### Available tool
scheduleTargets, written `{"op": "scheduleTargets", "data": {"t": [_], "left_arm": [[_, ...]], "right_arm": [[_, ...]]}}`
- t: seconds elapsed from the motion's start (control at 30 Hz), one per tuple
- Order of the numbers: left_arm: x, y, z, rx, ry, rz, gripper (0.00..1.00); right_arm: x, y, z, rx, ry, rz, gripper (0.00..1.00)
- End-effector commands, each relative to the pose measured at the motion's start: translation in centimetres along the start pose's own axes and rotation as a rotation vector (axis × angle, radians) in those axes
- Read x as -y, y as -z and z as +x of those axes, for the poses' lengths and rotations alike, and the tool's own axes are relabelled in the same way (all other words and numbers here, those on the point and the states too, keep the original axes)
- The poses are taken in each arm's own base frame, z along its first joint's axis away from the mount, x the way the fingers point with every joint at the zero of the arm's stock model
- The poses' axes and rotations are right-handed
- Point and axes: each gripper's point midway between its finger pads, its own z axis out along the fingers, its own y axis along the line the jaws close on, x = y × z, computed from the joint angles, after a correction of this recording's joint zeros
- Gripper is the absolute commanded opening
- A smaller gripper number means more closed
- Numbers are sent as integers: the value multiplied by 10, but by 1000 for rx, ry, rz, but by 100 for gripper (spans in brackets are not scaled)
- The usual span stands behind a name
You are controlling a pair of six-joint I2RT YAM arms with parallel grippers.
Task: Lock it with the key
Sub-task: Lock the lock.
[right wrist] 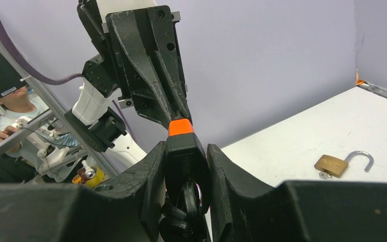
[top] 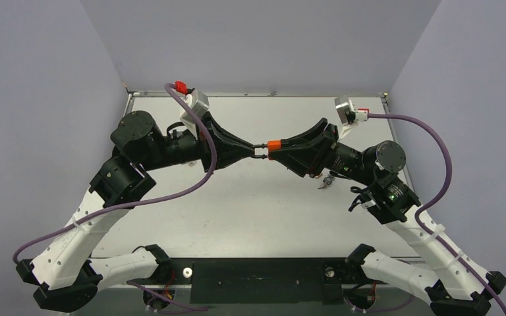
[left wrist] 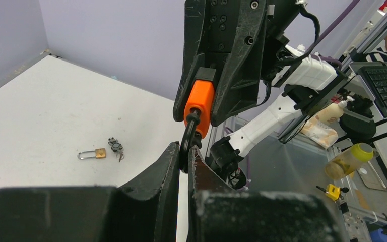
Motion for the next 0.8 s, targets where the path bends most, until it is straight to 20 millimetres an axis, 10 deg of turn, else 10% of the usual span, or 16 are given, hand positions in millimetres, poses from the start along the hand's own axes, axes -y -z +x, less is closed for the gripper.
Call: {"op": "scheduleTargets", "data": {"t": [0.0, 0.77], "left_arm": [[5, -15, -8, 48, 43, 58, 0], [-1, -31, 0, 52, 55, 52, 0]], "right_arm": [[-4, -11, -5, 17, 29, -21, 0], [1, -37, 13, -5, -87, -46, 0]]}}
